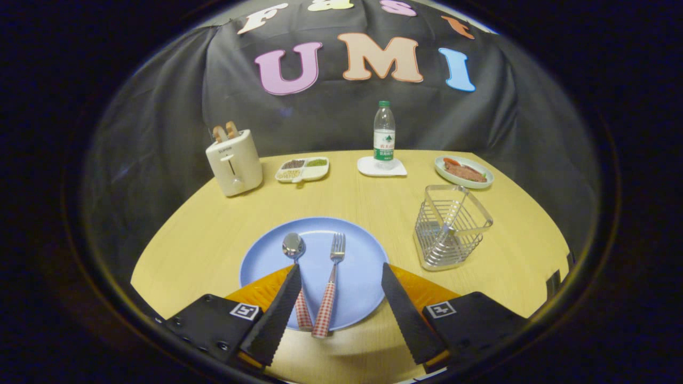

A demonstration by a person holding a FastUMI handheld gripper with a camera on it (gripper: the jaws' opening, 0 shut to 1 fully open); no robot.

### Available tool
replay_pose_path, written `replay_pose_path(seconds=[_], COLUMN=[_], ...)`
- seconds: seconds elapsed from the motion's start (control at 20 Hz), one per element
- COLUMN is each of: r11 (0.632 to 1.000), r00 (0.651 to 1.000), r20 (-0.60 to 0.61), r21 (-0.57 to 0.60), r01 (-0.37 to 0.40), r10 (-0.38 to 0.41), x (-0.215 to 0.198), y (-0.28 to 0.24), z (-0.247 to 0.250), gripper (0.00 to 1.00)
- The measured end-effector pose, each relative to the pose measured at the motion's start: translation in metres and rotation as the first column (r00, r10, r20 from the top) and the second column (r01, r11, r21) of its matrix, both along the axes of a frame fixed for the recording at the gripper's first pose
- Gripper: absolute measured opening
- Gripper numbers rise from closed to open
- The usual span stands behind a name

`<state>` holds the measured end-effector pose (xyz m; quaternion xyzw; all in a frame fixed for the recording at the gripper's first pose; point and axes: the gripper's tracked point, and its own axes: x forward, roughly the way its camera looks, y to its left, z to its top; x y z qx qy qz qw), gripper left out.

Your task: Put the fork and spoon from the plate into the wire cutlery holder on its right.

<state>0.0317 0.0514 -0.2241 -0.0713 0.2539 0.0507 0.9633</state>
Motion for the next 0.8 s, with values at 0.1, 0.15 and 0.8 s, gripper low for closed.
replay_pose_path(seconds=[0.1,0.15,0.8], r11=[1.000,1.000,0.997], r00=[1.000,0.999,0.982], r20=[-0.022,-0.030,-0.191], r21=[-0.017,-0.025,-0.074], r01=[0.012,0.016,-0.024], r10=[-0.013,-0.017,0.009], x=[-0.002,-0.002,-0.003], y=[0.000,-0.001,0.006], z=[-0.010,-0.013,-0.053], gripper=[0.95,0.94,0.51])
